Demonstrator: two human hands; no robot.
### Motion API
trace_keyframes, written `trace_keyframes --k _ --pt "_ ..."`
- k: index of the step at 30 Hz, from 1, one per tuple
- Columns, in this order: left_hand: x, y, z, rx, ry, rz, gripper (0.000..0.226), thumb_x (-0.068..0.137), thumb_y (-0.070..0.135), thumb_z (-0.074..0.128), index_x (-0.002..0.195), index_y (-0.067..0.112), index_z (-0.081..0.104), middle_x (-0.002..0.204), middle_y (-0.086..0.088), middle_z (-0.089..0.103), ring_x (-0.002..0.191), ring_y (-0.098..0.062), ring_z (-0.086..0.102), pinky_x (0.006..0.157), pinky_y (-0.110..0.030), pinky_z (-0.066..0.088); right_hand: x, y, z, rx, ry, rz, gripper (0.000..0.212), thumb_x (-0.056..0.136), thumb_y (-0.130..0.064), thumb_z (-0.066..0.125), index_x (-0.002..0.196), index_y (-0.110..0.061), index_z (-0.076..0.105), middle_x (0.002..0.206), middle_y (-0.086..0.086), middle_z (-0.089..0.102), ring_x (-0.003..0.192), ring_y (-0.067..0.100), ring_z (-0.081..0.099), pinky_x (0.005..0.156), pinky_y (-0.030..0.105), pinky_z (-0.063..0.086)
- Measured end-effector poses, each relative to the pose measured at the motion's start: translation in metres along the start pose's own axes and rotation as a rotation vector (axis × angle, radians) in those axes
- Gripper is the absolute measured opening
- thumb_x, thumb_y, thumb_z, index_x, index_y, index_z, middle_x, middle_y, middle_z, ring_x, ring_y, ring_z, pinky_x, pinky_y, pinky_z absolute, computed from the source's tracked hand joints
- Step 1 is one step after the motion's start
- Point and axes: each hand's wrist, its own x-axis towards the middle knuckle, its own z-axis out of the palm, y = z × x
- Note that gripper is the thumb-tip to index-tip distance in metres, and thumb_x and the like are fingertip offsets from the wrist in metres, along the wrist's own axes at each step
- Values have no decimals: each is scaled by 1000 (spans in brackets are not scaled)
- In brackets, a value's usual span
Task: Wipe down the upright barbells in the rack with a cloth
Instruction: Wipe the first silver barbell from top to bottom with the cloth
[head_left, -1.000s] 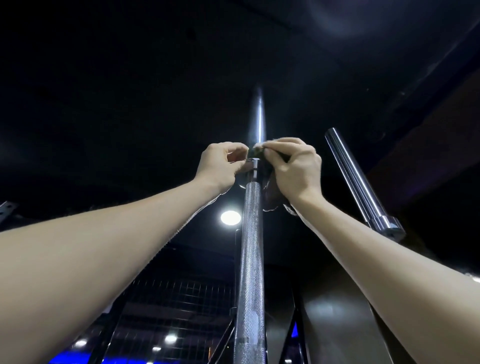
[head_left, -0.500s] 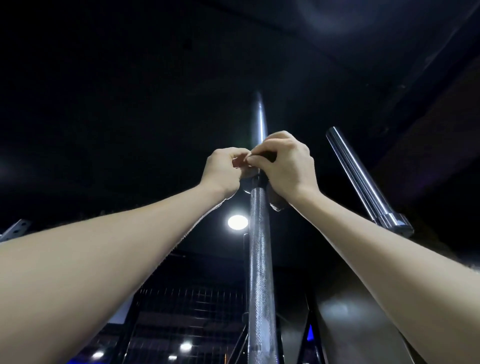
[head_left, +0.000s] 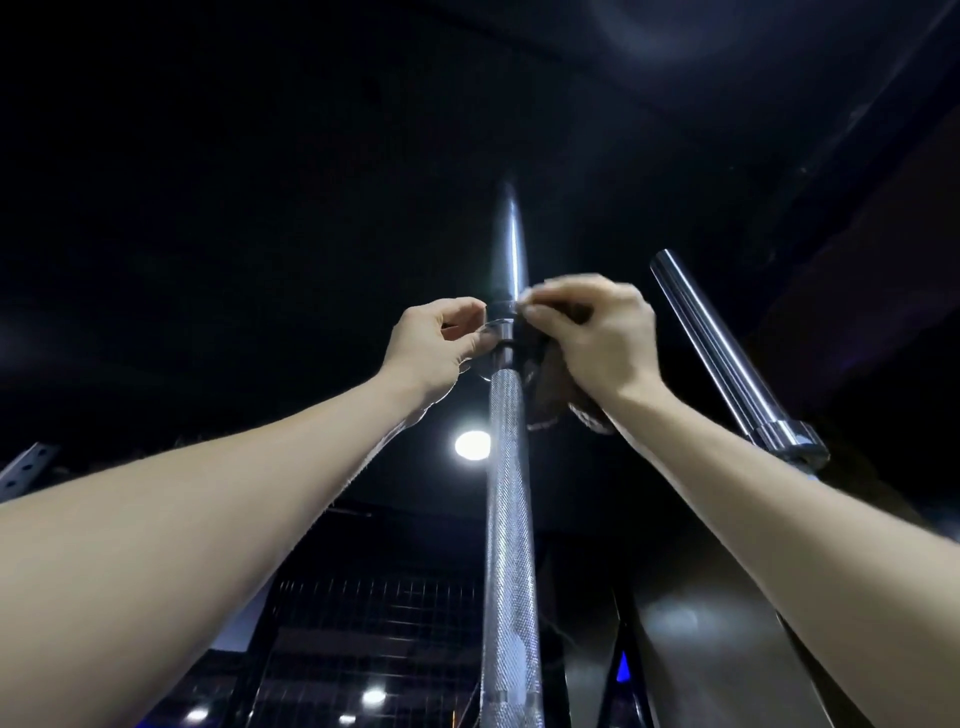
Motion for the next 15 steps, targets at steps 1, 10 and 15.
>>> trace_keyframes --k 1,10,15 --pt "0 -1 1 3 -9 10 17 80 8 72 81 23 65 86 -1 61 88 -17 57 95 -52 49 6 -5 4 -72 -34 -65 10 74 -13 78 82 -19 78 83 -10 67 80 2 61 76 11 44" --pt "0 -18 4 -246 43 -84 19 82 5 69 98 16 66 94 -3 63 99 -24 59 99 -47 48 -22 40 7 539 63 507 13 83 -4 70 79 -16 72 87 8 73 87 19 67 93 40 53" --pt "-5 -17 -8 79 -64 46 3 91 18 61 89 19 63 89 4 58 87 -12 51 89 -33 44 -12 40 6 400 11 472 12 80 -10 75 73 -20 75 84 5 74 89 22 70 92 45 53"
